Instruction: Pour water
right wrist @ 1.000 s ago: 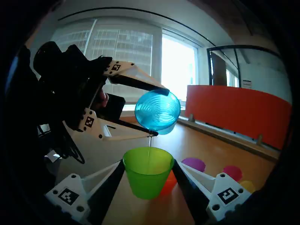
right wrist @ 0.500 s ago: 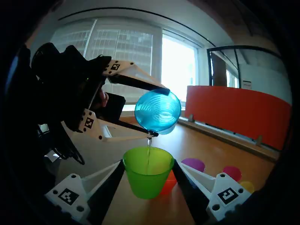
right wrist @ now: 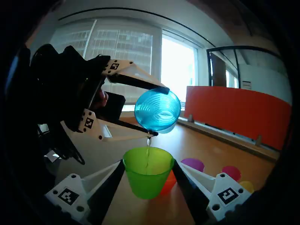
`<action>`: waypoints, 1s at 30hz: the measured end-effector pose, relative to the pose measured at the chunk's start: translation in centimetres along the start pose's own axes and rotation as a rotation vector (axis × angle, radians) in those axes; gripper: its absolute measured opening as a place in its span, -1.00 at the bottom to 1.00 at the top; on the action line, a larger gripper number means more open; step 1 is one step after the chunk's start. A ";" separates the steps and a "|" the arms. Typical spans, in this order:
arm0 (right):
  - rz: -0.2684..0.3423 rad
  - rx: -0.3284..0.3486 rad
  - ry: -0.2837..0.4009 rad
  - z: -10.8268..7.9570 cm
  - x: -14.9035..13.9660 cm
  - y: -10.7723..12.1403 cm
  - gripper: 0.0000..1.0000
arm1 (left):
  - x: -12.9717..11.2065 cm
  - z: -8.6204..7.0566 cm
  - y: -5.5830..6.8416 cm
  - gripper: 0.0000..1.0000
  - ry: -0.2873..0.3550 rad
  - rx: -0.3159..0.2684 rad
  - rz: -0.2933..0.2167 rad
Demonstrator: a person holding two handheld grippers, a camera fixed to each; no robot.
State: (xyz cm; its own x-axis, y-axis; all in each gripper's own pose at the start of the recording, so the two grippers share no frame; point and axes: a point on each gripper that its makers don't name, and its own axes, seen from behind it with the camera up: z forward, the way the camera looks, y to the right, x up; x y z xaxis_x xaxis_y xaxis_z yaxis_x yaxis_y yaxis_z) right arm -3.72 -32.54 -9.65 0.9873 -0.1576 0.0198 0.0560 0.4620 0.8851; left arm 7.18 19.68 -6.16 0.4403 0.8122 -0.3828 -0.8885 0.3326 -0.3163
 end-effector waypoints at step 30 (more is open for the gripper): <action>-0.006 0.000 -0.003 0.0 0.0 0.1 0.87 | 0.4 -0.3 0.1 0.77 0.003 0.006 0.044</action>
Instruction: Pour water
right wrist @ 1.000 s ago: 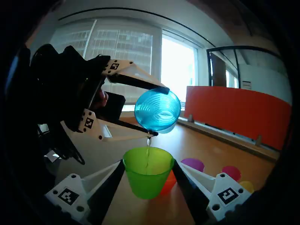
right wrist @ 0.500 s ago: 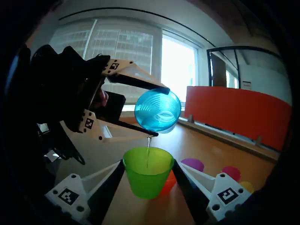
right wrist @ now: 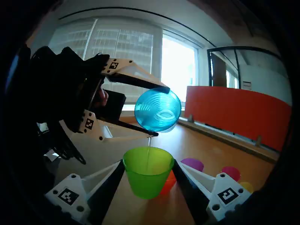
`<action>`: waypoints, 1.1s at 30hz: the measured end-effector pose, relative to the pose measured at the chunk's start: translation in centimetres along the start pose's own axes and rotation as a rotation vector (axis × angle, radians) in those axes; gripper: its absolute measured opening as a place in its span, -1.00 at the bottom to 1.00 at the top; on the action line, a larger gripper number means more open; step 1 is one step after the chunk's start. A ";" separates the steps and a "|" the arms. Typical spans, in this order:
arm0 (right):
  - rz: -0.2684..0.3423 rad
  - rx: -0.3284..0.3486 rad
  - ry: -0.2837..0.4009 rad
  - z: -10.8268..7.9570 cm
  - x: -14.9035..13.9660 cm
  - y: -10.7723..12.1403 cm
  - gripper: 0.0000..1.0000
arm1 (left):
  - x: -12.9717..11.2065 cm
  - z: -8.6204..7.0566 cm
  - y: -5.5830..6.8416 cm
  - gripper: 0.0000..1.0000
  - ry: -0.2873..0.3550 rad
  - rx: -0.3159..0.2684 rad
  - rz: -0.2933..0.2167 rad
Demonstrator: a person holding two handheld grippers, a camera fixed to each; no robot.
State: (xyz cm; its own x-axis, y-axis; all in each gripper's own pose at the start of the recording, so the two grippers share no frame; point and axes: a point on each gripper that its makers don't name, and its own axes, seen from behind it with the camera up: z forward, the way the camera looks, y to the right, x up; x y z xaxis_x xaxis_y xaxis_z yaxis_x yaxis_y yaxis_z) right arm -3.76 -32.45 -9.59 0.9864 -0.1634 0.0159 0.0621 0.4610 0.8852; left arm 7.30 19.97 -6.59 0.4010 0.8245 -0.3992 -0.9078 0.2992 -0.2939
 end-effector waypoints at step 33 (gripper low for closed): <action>0.003 -0.004 0.001 0.0 -0.2 0.1 0.87 | 0.2 0.2 0.0 0.77 0.002 0.013 0.037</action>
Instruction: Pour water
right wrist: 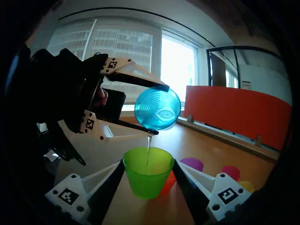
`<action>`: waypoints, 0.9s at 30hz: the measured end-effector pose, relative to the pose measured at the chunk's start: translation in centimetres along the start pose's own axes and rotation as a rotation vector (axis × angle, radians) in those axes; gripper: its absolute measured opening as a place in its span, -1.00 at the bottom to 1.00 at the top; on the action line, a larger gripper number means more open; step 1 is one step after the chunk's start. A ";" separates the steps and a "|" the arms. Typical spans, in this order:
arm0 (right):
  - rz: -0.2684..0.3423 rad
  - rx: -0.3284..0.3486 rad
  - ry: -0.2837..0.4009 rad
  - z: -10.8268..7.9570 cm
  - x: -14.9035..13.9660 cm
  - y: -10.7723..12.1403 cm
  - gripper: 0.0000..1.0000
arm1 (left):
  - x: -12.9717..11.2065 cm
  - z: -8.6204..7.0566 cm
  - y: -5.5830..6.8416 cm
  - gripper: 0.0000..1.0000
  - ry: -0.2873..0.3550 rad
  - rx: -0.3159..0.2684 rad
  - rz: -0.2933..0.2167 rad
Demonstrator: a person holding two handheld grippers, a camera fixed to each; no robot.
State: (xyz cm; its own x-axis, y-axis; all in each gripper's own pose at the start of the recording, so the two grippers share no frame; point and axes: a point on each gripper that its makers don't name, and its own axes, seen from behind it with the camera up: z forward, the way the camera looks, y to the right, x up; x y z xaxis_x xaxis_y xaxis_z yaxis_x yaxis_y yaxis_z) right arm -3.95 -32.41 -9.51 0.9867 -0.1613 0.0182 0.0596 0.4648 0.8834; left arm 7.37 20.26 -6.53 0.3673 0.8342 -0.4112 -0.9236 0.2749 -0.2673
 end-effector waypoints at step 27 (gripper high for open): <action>-0.003 -0.004 0.000 -0.3 0.0 0.1 0.87 | 0.1 0.4 -0.3 0.77 0.005 0.011 0.038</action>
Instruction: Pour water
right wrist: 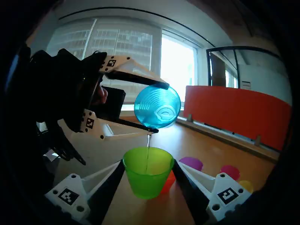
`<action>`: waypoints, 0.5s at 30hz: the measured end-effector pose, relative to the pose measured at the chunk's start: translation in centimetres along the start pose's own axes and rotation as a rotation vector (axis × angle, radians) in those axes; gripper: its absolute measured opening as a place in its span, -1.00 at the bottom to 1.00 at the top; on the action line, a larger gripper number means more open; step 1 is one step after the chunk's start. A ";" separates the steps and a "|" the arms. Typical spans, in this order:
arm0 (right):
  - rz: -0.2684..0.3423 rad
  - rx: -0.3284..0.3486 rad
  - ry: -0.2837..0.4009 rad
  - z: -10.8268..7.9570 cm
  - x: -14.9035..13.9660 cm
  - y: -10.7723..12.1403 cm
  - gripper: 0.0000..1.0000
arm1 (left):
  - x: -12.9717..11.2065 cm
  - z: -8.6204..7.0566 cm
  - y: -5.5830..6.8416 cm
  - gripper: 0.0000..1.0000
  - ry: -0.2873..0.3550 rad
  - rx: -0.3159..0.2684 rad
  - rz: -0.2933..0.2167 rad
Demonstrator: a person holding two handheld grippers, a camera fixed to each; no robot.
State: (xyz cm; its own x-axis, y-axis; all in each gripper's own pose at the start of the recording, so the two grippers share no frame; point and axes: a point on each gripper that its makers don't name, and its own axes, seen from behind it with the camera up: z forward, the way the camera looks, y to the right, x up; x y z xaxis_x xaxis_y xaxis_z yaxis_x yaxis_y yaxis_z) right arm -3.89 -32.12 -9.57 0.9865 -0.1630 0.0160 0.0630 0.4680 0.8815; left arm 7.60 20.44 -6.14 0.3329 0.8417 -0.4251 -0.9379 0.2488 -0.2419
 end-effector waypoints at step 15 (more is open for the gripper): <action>-0.002 -0.004 0.002 -0.1 -0.1 0.2 0.87 | 0.0 0.0 -0.2 0.77 0.000 0.002 0.039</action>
State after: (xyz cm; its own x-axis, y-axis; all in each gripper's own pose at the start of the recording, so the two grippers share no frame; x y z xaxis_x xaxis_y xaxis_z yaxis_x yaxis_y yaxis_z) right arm -3.96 -31.93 -9.48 0.9866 -0.1628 0.0132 0.0660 0.4713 0.8795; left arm 7.76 20.41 -6.05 0.2958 0.8507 -0.4345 -0.9504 0.2164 -0.2233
